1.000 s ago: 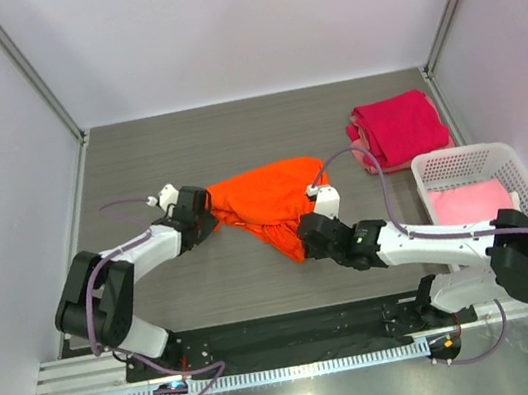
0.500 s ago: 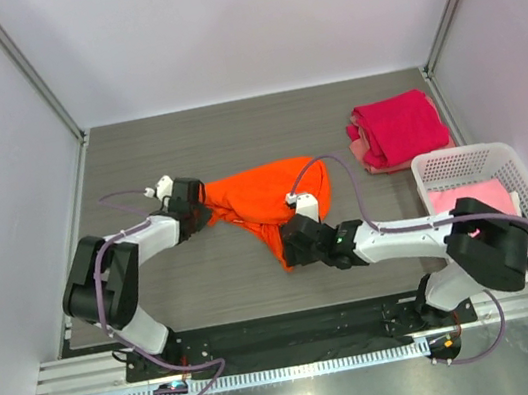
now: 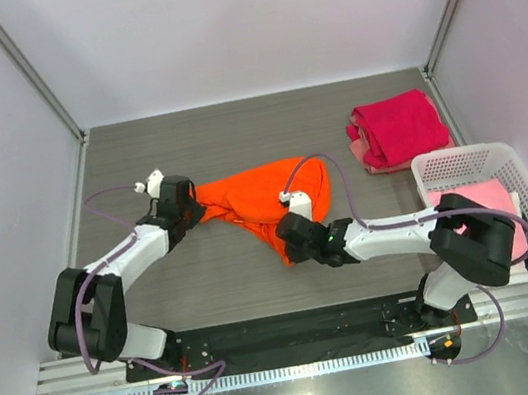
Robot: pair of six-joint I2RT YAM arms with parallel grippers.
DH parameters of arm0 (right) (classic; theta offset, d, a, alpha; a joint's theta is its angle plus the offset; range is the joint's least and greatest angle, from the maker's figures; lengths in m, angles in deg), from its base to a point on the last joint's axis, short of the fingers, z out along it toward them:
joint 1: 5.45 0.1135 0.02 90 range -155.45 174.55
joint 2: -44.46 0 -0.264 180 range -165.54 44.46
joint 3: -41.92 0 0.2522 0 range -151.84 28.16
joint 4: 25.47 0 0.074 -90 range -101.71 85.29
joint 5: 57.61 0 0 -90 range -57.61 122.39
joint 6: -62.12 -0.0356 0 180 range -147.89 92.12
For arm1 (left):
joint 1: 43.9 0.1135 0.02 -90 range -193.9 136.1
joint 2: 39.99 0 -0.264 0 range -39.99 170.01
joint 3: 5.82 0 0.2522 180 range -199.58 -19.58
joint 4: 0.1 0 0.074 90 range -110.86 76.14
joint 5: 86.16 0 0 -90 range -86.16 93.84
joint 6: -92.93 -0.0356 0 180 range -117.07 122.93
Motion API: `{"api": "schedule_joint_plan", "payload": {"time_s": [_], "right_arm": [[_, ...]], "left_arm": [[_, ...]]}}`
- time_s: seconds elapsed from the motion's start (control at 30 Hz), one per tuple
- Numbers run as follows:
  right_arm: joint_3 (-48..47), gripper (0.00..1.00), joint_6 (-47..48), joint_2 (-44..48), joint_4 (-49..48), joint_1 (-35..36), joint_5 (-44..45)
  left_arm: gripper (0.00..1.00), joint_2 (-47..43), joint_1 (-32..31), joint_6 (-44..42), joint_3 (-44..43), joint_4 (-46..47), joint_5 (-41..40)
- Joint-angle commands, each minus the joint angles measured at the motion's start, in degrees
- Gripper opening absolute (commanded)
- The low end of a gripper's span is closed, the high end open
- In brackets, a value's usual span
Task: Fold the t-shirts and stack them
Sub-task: Flatten the tshirt out
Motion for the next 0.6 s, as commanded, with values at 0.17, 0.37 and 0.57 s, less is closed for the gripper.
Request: {"api": "schedule_joint_plan", "payload": {"time_s": [0.17,0.37,0.57], "right_arm": [[-5.43,0.01,4.14,14.23,10.7,-11.98,1.55],[-21.33,0.01,9.43,22.06,24.32,-26.76,-0.56],[-41.11,0.01,13.12,22.86,34.61,-32.66,-1.18]], "left_arm": [[0.0,-8.44,7.1,-2.5,-4.46,-6.43,1.7],[0.0,-9.85,14.78,-0.39,-15.7,-11.34,8.57],[0.0,-14.33,14.96,-5.39,-33.7,-22.41,6.38]]}}
